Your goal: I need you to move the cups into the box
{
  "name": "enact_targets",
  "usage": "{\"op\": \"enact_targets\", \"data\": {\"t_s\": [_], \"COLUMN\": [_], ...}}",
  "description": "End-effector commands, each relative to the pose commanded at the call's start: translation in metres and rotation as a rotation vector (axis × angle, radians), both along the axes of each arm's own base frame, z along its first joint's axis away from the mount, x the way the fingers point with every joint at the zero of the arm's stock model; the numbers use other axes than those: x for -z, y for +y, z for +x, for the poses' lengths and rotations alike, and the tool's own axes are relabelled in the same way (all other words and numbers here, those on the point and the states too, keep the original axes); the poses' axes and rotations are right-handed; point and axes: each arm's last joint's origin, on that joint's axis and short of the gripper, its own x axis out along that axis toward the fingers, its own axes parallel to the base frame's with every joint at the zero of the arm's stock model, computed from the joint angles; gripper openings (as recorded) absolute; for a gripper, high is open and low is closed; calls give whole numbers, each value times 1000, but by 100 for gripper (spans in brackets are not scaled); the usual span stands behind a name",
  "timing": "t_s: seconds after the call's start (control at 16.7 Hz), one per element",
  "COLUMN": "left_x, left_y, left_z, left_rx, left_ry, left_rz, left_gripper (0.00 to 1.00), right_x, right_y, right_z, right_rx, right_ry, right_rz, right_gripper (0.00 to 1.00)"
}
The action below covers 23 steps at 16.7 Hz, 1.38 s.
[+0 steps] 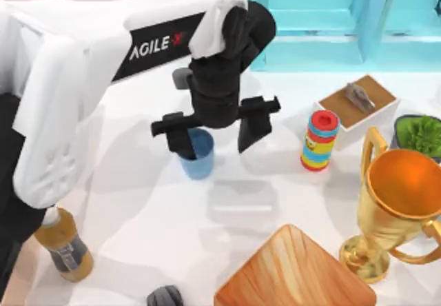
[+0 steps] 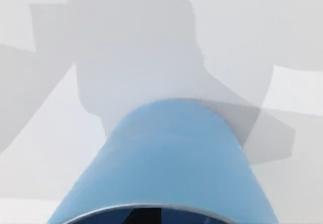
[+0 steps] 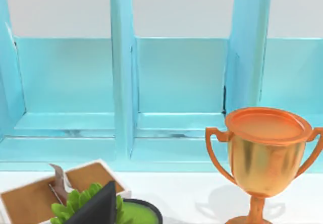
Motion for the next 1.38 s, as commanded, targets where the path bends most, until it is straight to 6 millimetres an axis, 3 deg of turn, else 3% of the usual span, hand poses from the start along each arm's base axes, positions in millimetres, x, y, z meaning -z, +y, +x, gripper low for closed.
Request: {"op": "enact_targets", "data": {"t_s": [0.42, 0.96, 1.08, 1.2, 1.38], "left_x": [0, -1, -5, -27, -77], "left_y": [0, 0, 8, 30, 70], "left_z": [0, 0, 2, 6, 4], "left_rx": [0, 1, 0, 3, 0], "left_ry": [0, -1, 6, 4, -6], "left_rz": [0, 0, 7, 4, -5], "left_gripper": [2, 0, 0, 0, 0], "right_x": [0, 0, 0, 0, 0], "right_y": [0, 0, 0, 0, 0], "right_z": [0, 0, 0, 0, 0], "right_rx": [0, 0, 0, 0, 0], "right_ry": [0, 0, 0, 0, 0], "right_rz": [0, 0, 0, 0, 0], "right_gripper": [100, 100, 100, 100, 100]}}
